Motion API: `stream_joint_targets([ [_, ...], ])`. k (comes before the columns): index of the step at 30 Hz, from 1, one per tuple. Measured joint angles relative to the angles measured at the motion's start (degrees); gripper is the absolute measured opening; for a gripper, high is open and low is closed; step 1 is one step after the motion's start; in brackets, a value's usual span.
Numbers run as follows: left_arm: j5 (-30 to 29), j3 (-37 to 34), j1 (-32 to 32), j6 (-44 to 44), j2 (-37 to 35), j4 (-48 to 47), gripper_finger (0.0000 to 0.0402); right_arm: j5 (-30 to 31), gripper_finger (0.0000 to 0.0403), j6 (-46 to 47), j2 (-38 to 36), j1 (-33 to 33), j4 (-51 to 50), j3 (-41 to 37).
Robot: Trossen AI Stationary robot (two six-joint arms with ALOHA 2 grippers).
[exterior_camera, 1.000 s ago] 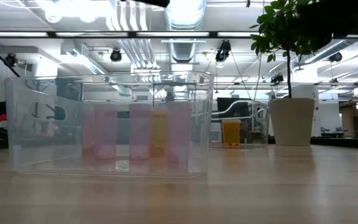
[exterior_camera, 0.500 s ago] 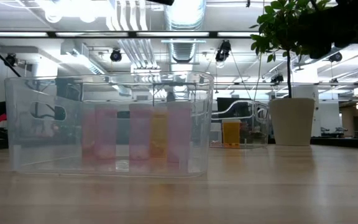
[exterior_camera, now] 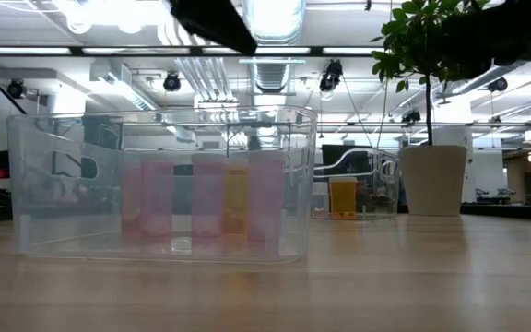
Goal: Pick and place medicine bottles into bin by pill shape (circle, oval)
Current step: Put the blue capsule bottle into the top transparent bin
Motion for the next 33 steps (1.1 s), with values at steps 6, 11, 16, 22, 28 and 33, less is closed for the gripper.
stream_joint_targets([
  [6, 3.8, 0.0, 9.8, -4.8, -1.7, -6.3, 0.0121, 1.4, 0.0233, -1.5, -0.4, 0.0, 0.9, 0.1],
  [11, 7.0, 0.0, 18.5, -13.0, -2.1, -12.4, 0.0097, 1.5, 0.0233, -1.9, -0.4, 0.0, 0.9, 0.1],
  [16, 8.3, 0.0, 26.9, -19.0, -1.9, -20.5, 0.0072, 1.5, 0.0233, -2.7, -0.3, 0.0, 1.0, 0.1],
  [22, 8.2, -1.0, 38.1, -19.4, -1.4, -25.6, 0.0061, 1.5, 0.0233, -3.3, -0.3, 0.0, 1.0, 0.1],
  [28, 12.0, -3.2, 49.0, -20.9, -1.4, -26.0, 0.0063, 1.5, 0.0233, -3.5, -0.3, 0.0, 1.0, 0.1],
  [33, 14.1, -3.8, 55.4, -19.3, -1.4, -26.2, 0.0087, 1.5, 0.0233, -3.9, -0.3, 0.0, 1.0, 0.1],
])
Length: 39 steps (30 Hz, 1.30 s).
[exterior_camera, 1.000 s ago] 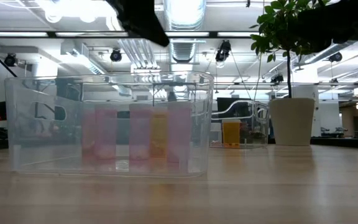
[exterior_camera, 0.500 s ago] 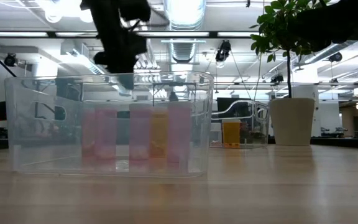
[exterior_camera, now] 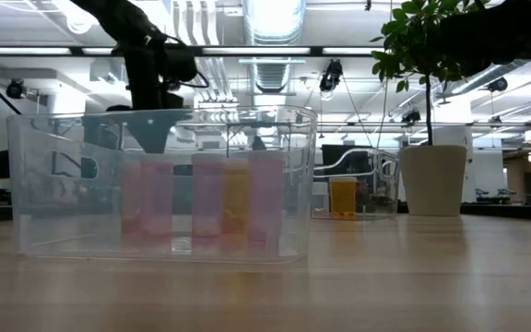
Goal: Pick and place medicine bottles into bin by pill shape (circle, oval)
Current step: Put the blue capsule bottle into the top transparent bin
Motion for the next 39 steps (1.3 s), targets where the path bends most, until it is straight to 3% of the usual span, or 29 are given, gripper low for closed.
stream_joint_targets([
  [12, -2.4, -1.4, 7.0, 0.3, 0.2, -0.6, 0.0182, 0.0, 0.0233, -0.5, 0.0, 0.0, 0.0, 0.0],
  [22, -2.9, -8.7, 12.9, 0.4, 0.2, 1.8, 0.0184, 0.0, 0.0233, -0.6, 0.0, 0.0, 0.0, 0.0],
  [29, -2.9, -11.8, 13.9, 0.9, 0.2, 8.0, 0.0184, 0.0, 0.0233, -0.8, 0.0, 0.0, 0.0, 0.0],
  [39, -2.9, -13.4, 14.8, 1.0, 0.2, 8.0, 0.0184, 0.0, 0.0233, -1.0, 0.0, 0.0, 0.0, 0.0],
])
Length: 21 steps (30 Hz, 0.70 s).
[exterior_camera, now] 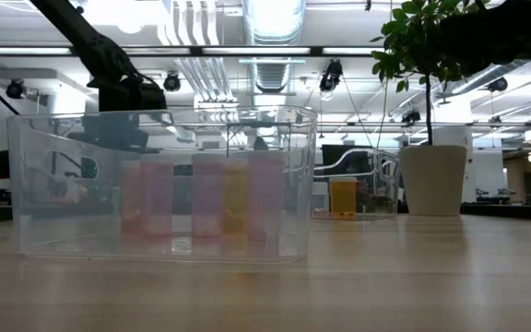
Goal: Pick and place medicine bottles into bin by pill shape (circle, oval)
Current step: Put the blue capsule bottle into the top transparent bin
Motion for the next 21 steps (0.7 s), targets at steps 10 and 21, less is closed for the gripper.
stream_joint_targets([
  [10, 0.0, -2.5, 0.0, 0.7, 0.0, 0.8, 0.0184, 0.0, 0.0233, 0.0, 0.0, 0.0, 0.0, 0.0],
  [21, 0.0, -3.3, 0.0, 1.2, 0.0, 5.8, 0.0182, 0.0, 0.0233, -0.2, 0.0, 0.0, 0.0, 0.0],
])
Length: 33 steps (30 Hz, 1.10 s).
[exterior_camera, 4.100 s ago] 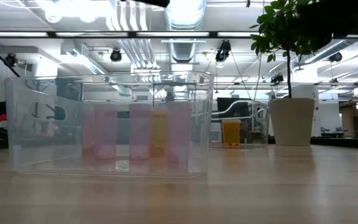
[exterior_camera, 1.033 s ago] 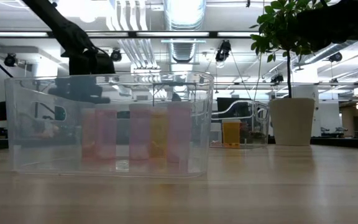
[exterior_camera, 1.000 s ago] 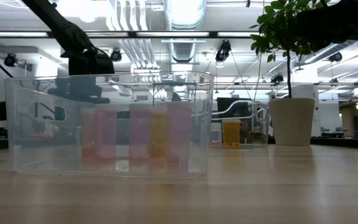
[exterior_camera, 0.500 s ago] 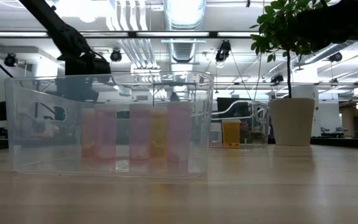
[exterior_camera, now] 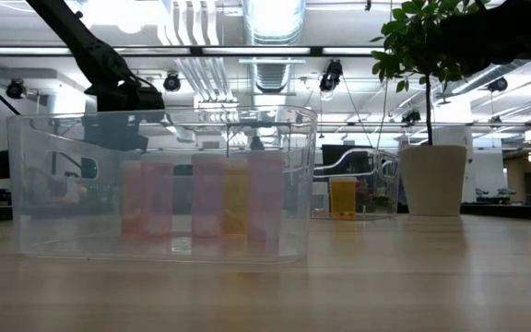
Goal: Pick and place medicine bottles into bin by pill shape (circle, oval)
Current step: Put the blue capsule bottle into the top transparent bin
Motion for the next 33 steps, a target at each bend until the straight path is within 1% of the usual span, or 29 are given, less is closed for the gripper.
stream_joint_targets([
  [3, 0.0, 0.0, 0.0, 0.0, 0.0, 0.1, 0.0163, 0.0, 0.0233, -0.1, 0.0, 0.0, 0.0, 0.0],
  [10, 0.0, 0.0, 0.0, -0.1, 0.0, 0.1, 0.0089, 0.0, 0.0233, -0.2, 0.0, 0.0, 0.0, 0.0],
  [15, 0.0, 0.2, -1.7, -0.2, -0.6, -0.8, 0.0084, 0.0, 0.0233, -0.2, 0.0, 0.0, 0.0, 0.0],
  [18, 0.0, 0.7, -4.2, -0.4, -2.3, -1.4, 0.0068, 0.1, 0.0233, -0.2, 0.0, 0.0, 0.0, 0.0],
  [24, 0.0, 3.1, -12.1, -2.5, -6.7, -3.5, 0.0059, 1.1, 0.0233, -0.2, 0.0, -0.1, 0.0, 0.0],
  [29, 0.2, 7.2, -22.2, -5.5, -8.3, -3.5, 0.0058, 1.5, 0.0233, -0.2, 0.0, -0.1, 0.0, 0.0],
  [33, 0.2, 12.5, -30.4, -6.5, -7.4, -2.7, 0.0058, 1.5, 0.0233, 0.1, 0.0, -0.1, 0.0, 0.0],
])
